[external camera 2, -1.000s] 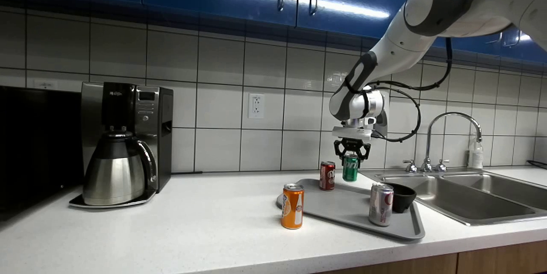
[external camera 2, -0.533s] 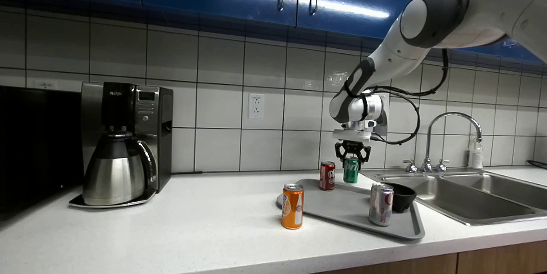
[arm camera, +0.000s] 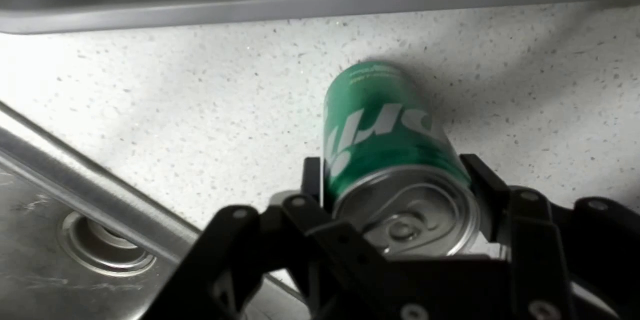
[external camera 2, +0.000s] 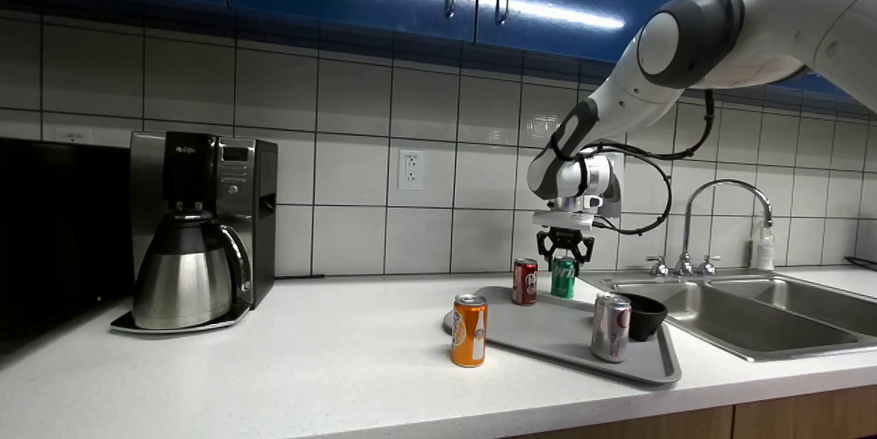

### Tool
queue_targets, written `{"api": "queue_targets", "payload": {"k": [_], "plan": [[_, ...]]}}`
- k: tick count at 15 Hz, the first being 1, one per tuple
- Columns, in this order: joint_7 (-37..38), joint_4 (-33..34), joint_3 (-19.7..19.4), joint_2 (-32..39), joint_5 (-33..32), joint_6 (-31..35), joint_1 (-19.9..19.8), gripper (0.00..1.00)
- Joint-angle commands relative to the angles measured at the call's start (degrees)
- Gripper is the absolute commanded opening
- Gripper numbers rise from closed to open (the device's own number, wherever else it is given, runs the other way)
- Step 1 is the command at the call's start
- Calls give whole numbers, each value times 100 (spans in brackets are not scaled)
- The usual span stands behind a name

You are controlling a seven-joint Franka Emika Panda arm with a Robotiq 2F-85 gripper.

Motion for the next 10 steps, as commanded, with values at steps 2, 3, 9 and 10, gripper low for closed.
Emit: {"api": "queue_targets", "payload": {"k": [2,3,9,10], "plan": [[-95,278,67,21,136,-262,-91,100],[-103,268,70,-7,136,-253,-89,100],[-186,123,109,-183,116,-199,-59,100],[-186,91,108,-219,103,-182,-45,100]]}}
